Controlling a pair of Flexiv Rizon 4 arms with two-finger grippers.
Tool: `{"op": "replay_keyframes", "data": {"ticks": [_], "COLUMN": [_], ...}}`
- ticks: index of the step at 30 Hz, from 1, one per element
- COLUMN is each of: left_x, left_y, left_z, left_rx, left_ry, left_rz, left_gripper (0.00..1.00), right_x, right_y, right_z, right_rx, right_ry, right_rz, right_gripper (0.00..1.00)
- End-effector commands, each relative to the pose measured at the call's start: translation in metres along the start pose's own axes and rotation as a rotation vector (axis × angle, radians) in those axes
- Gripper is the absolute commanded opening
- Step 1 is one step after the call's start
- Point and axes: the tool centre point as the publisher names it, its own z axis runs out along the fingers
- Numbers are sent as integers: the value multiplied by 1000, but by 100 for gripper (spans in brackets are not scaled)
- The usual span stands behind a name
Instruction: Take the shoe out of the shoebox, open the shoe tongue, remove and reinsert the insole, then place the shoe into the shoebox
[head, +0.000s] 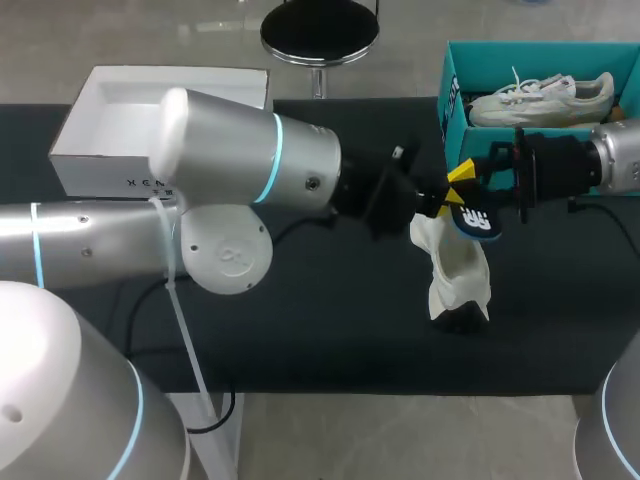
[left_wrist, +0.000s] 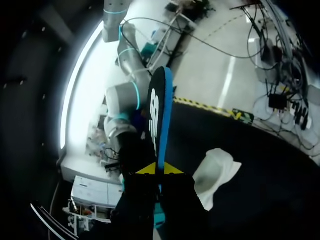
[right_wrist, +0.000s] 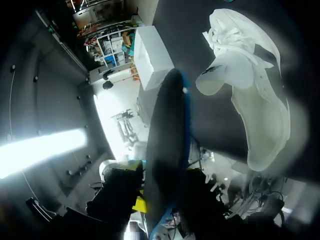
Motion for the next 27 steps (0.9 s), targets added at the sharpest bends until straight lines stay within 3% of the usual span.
{"op": "replay_keyframes", "data": {"ticks": [1,11,12,13,17,19,27], "left_x": [-4,-4,-4,-5,-8,-10,-13], "left_y": [-3,-5,-5,-6,-6,-1,28], "left_z": [7,8,8,7,-2,-11,-77], "left_rx": [-28,-48,-52,-51,-31,4,123], "left_ry": [-2,-1,5,18,82,175,447], "left_rz": [-6,-23,-27,-36,-56,-97,-206], "left_gripper": [0,3,42,100,100,100,100], "right_x": [0,0,0,0,0,0,0], "right_y": [0,0,0,0,0,0,0], "right_z": [1,1,1,1,1,1,1], "right_rx": [-2,-2,-2,-2,-2,-2,-2], "right_ry": [-1,-1,-1,-1,-1,-1,-1], "right_rz": [0,0,0,0,0,0,0], "right_gripper": [0,0,0,0,0,0,0]}}
